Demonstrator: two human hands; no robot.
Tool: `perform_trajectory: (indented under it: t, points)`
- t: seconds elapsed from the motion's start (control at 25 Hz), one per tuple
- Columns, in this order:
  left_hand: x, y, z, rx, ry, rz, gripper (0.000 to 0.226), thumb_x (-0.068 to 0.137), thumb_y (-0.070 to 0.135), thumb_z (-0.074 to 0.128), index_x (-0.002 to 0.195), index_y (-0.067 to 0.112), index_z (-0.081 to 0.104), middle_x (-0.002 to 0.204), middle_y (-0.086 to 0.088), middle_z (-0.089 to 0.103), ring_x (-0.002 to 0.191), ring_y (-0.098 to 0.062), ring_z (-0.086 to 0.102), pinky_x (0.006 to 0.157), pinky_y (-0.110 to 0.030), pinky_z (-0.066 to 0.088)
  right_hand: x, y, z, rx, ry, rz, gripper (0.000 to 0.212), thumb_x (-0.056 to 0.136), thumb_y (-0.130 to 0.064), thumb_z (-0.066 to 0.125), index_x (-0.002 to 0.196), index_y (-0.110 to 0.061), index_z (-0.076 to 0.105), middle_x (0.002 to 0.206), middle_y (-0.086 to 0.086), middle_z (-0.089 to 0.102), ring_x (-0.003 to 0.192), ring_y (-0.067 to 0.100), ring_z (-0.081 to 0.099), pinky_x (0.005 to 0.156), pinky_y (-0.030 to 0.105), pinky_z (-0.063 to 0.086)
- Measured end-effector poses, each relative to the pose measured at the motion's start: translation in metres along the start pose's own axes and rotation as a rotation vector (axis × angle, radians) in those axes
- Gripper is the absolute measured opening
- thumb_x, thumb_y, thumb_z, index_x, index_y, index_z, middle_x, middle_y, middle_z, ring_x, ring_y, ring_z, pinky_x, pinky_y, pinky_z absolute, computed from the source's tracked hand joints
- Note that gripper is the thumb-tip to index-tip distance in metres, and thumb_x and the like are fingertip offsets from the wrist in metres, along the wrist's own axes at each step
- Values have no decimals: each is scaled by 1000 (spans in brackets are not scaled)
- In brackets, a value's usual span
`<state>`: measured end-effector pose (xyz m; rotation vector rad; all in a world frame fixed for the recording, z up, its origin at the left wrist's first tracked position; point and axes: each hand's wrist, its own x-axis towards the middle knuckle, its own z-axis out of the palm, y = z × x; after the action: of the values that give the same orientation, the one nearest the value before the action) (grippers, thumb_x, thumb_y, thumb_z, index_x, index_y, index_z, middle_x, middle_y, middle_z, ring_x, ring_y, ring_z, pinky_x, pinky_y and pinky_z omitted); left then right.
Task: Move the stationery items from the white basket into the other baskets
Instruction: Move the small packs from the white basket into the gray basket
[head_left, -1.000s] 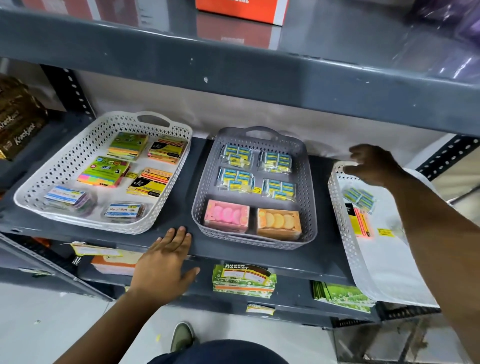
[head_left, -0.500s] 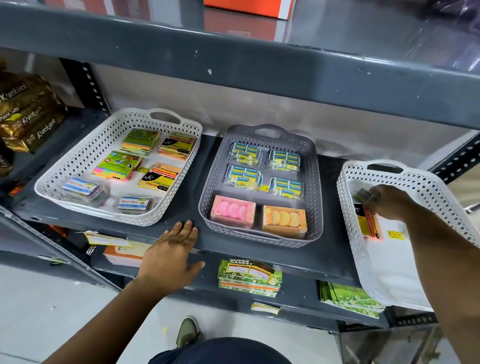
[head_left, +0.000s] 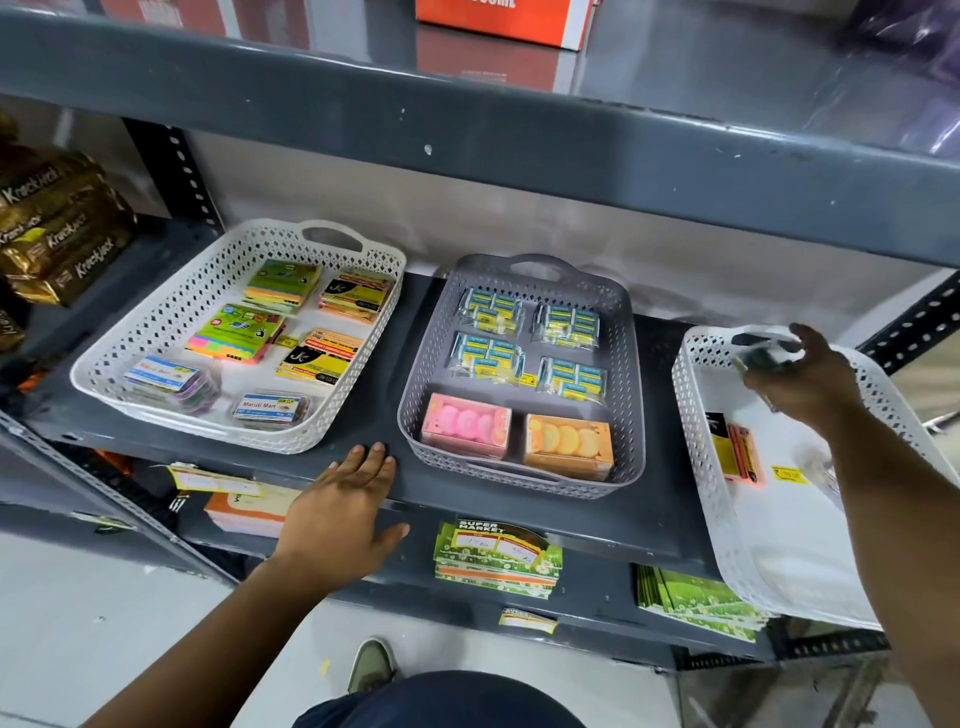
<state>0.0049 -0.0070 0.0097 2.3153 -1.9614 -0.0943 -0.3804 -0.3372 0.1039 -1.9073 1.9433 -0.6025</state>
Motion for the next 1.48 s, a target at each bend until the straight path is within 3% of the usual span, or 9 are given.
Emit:
perform_trajectory:
  t: [0.12, 0.32, 0.48, 0.72, 0.88, 1.16, 1.24, 1.36, 1.48]
  points:
    - [0, 0, 0, -2, -1, -1, 75, 65, 52, 61, 123, 4, 56, 130, -16, 55, 118, -35, 51, 90, -49, 45, 1, -15, -4, 279, 33, 78, 74, 50, -34, 81, 118, -34, 54, 119, 13, 62, 106, 34, 62, 87, 40, 53]
    - [-1, 1, 0, 6, -5, 2, 76, 67, 53, 59, 125, 4, 54, 132, -16, 53, 121, -34, 49, 93, -48, 43, -4, -48, -13, 508, 23, 147, 51, 54, -32, 87, 93, -9, 64, 75, 5, 58, 63, 21, 56, 42, 18, 41]
    - [0, 0, 2, 11, 3, 3, 77, 68, 55, 57, 127, 5, 52, 134, -15, 51, 123, -32, 46, 96, -46, 40, -11, -77, -14, 750, -50, 237, 26, 70, -32, 78, 83, -18, 60, 74, -1, 56, 69, 13, 53, 56, 27, 36]
    - [-1, -1, 2, 1, -1, 8, 80, 74, 57, 51, 136, 9, 40, 145, -11, 38, 133, -28, 33, 105, -42, 30, -29, -121, 0, 864, -385, 248, 10, 87, -13, 57, 78, -17, 56, 58, 0, 66, 60, 13, 55, 40, 14, 46]
    - [-1, -1, 2, -8, -15, 10, 80, 76, 56, 53, 139, 10, 35, 148, -9, 32, 136, -27, 27, 107, -41, 26, -45, -143, 24, 746, -500, 201, 38, 87, 3, 56, 112, -21, 44, 87, 6, 64, 69, 21, 64, 51, 25, 57]
    - [-1, -1, 0, -23, -16, 11, 80, 73, 55, 54, 136, 8, 41, 145, -12, 38, 133, -29, 33, 104, -44, 32, -51, -161, 82, 381, -569, 210, 43, 87, 4, 53, 129, -2, 45, 121, 18, 57, 82, 27, 70, 47, 26, 58]
    - [-1, -1, 0, -22, -16, 10, 79, 71, 54, 55, 134, 7, 44, 143, -13, 40, 131, -30, 36, 103, -45, 34, -55, -165, 92, 231, -531, 179, 34, 86, 6, 54, 119, 3, 50, 111, 14, 62, 76, 23, 70, 41, 24, 55]
    - [-1, -2, 2, -27, -14, 9, 78, 68, 53, 57, 129, 5, 50, 137, -16, 48, 125, -34, 43, 98, -48, 39, -62, -168, 93, -302, -486, -15, 10, 77, 5, 64, 69, 2, 59, 73, 15, 67, 48, 17, 61, 43, 21, 46]
    - [-1, -2, 2, -32, -20, 12, 78, 67, 53, 58, 128, 5, 51, 136, -16, 49, 124, -34, 44, 97, -49, 40, -59, -167, 95, -565, -351, -273, 23, 75, 0, 64, 97, 4, 65, 105, 21, 67, 91, 30, 66, 73, 32, 53]
